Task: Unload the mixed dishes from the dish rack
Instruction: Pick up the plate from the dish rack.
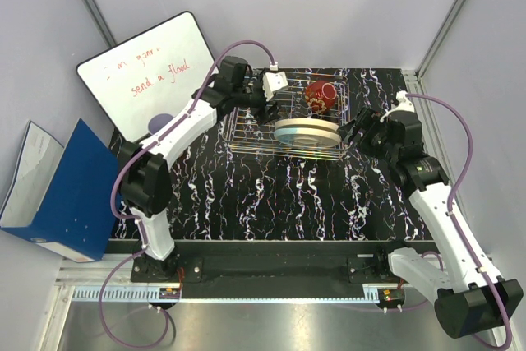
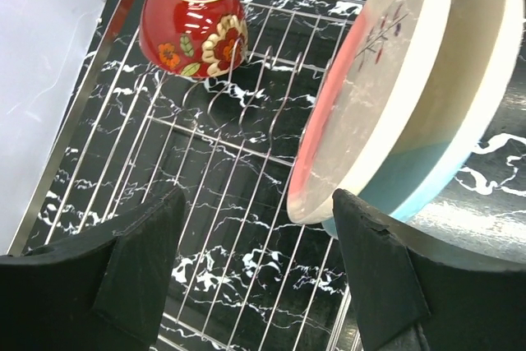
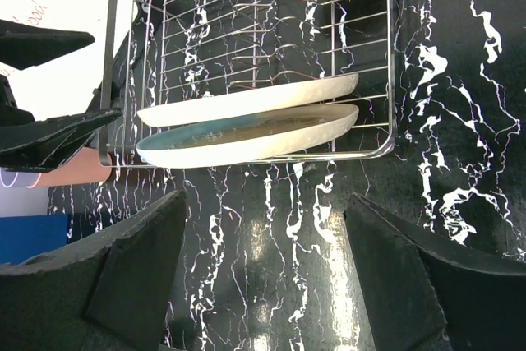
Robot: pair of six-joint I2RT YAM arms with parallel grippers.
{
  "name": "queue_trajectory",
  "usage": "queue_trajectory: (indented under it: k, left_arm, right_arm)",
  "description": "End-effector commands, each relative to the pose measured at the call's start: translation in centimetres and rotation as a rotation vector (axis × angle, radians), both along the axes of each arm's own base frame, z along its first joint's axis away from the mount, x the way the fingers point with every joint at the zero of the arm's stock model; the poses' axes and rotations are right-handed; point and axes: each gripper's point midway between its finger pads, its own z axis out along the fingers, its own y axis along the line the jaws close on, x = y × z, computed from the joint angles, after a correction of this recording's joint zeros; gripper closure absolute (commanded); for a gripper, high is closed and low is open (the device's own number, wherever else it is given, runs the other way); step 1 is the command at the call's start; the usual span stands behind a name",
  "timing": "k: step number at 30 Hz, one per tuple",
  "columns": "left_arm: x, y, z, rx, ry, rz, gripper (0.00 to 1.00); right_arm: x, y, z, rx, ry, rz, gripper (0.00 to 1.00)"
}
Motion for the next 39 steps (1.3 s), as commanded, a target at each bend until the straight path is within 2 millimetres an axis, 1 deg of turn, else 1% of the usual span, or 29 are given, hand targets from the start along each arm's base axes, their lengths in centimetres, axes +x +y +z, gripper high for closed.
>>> queue_trajectory:
  k: [1, 4, 9, 16, 18, 19, 20, 23, 27, 31, 32, 33, 34, 35, 36, 39]
  left_arm:
    - [-1.4, -0.5, 2.8, -0.061, -0.045, -0.080, 0.24]
    - [-1.7, -0.8, 2.4, -0.064, -0.031, -0.097, 0.24]
    - [-2.3, -1.4, 1.4, -0.058, -0.010, -0.121, 0.24]
    - [-3.5, -2.4, -0.5, -0.041, 0.018, -0.166, 0.25]
    - [-3.2, -2.6, -1.6, -0.021, 0.027, -0.158, 0.25]
    - [-3.1, -2.8, -1.5, -0.022, 0.026, -0.161, 0.25]
    - [-3.0, -3.0, -2.2, -0.018, 0.045, -0.164, 0.25]
    - [-2.9, -3.6, -2.5, -0.024, 0.059, -0.171, 0.25]
    - [-2.9, -4.3, -4.1, -0.007, 0.085, -0.177, 0.26]
    - [-2.8, -4.8, -5.2, -0.001, 0.108, -0.183, 0.27]
    - [-2.8, -4.9, -5.4, 0.000, 0.114, -0.183, 0.30]
    - [-2.6, -5.1, -5.2, -0.003, 0.111, -0.181, 0.31]
    - [-2.6, -5.2, -5.7, -0.002, 0.130, -0.177, 0.35]
    - [-2.5, -5.3, -5.6, -0.006, 0.131, -0.179, 0.40]
    - [-2.3, -5.5, -5.4, -0.010, 0.126, -0.175, 0.54]
    - [-1.8, -5.5, -5.4, -0.008, 0.118, -0.163, 0.72]
  right_arm:
    - [0.2, 0.8, 0.5, 0.022, -0.027, 0.030, 0.14]
    - [0.2, 0.7, 0.6, 0.020, -0.032, 0.025, 0.14]
    - [0.4, 0.8, 0.1, 0.021, -0.021, 0.028, 0.14]
    - [0.7, 0.9, -0.2, 0.021, -0.019, 0.029, 0.14]
    - [0.7, 1.0, -0.3, 0.025, -0.017, 0.031, 0.14]
    - [0.7, 1.0, -0.3, 0.026, -0.014, 0.033, 0.14]
    - [0.7, 1.0, -0.3, 0.029, -0.015, 0.032, 0.14]
    - [0.6, 0.8, -0.4, 0.025, -0.018, 0.024, 0.14]
    - [0.5, 0.9, -0.6, 0.025, -0.013, 0.027, 0.14]
    - [0.5, 0.9, -0.7, 0.024, -0.009, 0.028, 0.14]
    - [0.5, 0.9, -0.7, 0.024, -0.009, 0.027, 0.14]
    - [0.5, 0.9, -0.7, 0.024, -0.009, 0.027, 0.14]
    - [0.5, 0.9, -0.8, 0.024, -0.007, 0.027, 0.14]
    - [0.5, 0.9, -0.8, 0.024, -0.007, 0.027, 0.14]
    - [0.5, 0.9, -0.8, 0.023, -0.007, 0.025, 0.14]
    - [0.4, 0.8, -0.8, 0.023, -0.007, 0.024, 0.14]
